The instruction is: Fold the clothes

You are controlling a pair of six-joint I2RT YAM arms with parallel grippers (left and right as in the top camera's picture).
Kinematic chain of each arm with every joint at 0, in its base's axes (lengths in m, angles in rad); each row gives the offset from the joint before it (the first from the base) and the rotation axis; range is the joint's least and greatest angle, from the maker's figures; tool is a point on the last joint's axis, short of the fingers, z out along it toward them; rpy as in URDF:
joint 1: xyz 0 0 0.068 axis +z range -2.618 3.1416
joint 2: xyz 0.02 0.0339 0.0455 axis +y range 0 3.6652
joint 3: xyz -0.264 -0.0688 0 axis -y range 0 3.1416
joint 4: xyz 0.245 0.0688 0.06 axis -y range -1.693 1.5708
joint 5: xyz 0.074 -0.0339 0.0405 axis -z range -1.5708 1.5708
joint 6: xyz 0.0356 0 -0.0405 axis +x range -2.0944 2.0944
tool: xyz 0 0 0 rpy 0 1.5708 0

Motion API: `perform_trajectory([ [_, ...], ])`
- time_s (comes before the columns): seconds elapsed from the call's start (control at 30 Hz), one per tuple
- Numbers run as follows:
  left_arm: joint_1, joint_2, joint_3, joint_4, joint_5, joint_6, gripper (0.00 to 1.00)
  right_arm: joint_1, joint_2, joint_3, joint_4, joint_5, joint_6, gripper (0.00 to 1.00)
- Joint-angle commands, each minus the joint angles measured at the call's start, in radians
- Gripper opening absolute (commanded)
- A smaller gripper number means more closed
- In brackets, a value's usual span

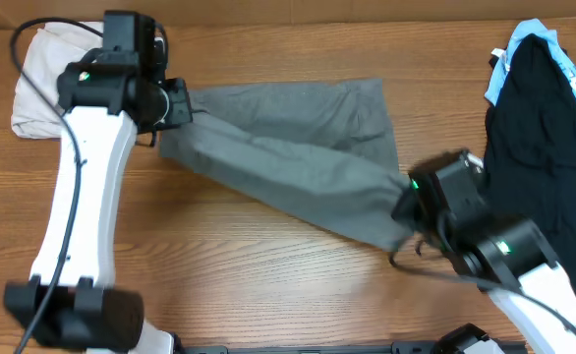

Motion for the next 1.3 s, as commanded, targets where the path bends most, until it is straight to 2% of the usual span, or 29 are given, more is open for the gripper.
perform_trajectory([
  [0.0,0.007,0.066,0.023,0.031,-0.107,-0.103,0.04,-0.055,0.068,0.022,0.098,0.080,-0.103,0.04],
  [0.27,0.008,0.099,0.023,0.089,-0.291,-0.311,0.04,-0.214,0.184,0.022,0.489,-0.048,-0.358,0.04],
  [0.47,0.008,0.125,0.023,0.185,-0.306,-0.316,0.04,-0.273,0.299,0.022,0.717,-0.191,-0.463,0.04],
  [0.77,0.008,0.288,0.023,0.329,-0.306,-0.315,0.04,-0.273,0.550,0.022,0.917,-0.198,-0.466,0.04],
  [1.03,0.003,0.439,0.023,0.583,-0.304,-0.315,0.04,-0.273,0.727,0.022,1.203,-0.191,-0.465,0.06],
  [1.07,0.002,0.451,0.023,0.619,-0.304,-0.315,0.10,-0.273,0.742,0.022,1.233,-0.181,-0.465,0.08],
  [1.1,0.000,0.462,0.023,0.665,-0.302,-0.309,0.33,-0.273,0.759,0.022,1.268,-0.161,-0.465,0.15],
  [1.13,-0.001,0.473,0.023,0.709,-0.302,-0.287,0.65,-0.273,0.774,0.022,1.306,-0.141,-0.465,0.36],
  [1.17,-0.002,0.475,0.023,0.738,-0.302,-0.263,0.97,-0.273,0.782,0.022,1.332,-0.128,-0.465,0.64],
  [1.2,-0.002,0.476,0.023,0.766,-0.302,-0.234,1.00,-0.273,0.788,0.022,1.366,-0.111,-0.465,1.00],
  [1.27,-0.002,0.467,0.028,0.801,-0.302,-0.184,1.00,-0.273,0.787,0.022,1.397,-0.079,-0.466,1.00],
])
